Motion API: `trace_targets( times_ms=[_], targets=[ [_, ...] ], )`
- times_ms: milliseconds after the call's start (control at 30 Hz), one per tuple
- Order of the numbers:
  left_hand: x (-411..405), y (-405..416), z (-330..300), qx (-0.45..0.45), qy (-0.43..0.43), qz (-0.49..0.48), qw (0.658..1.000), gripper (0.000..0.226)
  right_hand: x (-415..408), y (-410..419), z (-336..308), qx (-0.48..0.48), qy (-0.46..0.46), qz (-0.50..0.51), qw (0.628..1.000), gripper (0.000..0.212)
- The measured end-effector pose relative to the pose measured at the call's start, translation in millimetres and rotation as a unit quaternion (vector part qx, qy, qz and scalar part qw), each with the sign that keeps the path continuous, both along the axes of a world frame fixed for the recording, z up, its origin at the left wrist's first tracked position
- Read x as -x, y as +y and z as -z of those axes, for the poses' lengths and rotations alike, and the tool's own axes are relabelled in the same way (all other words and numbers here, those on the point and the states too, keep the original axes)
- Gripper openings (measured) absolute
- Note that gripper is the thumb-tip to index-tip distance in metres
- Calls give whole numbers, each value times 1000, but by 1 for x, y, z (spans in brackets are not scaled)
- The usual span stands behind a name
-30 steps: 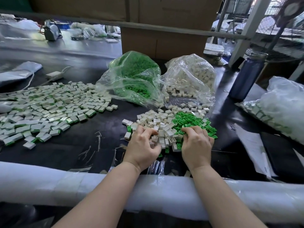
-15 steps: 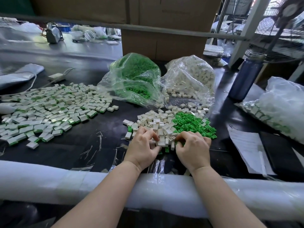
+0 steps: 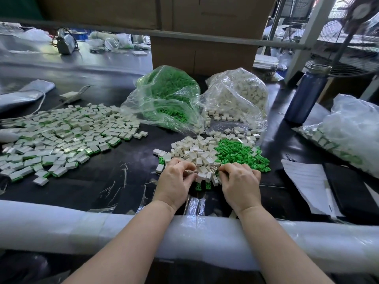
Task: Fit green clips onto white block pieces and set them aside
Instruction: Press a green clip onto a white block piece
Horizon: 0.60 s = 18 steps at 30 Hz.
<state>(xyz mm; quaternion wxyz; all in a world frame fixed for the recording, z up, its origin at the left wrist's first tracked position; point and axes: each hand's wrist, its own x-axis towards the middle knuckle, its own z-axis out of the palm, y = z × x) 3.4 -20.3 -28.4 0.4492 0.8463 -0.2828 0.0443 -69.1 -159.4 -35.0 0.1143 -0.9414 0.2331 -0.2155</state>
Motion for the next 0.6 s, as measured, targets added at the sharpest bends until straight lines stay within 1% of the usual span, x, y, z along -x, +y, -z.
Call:
trace_targets(
  times_ms=[133,233,333,433,600],
  targets=[
    [-2,1,1,25,12,-6,1000,10,0,2,0,-10,-13,-5,1000,15],
    [-2,2,2,40,28,-5,999,12,1,1,1,-13,-14,-6,1000,16],
    [-3,3,2,28,47,5,998,12,0,1,1,-10,-9,-5,1000,17],
    [-3,3,3,21,71,38,997,15,-1,1,1,-10,-7,-7,1000,16],
    [-4,5,2,32,59,18,998,15,0,1,0,-10,-19,-8,1000,15]
  ],
)
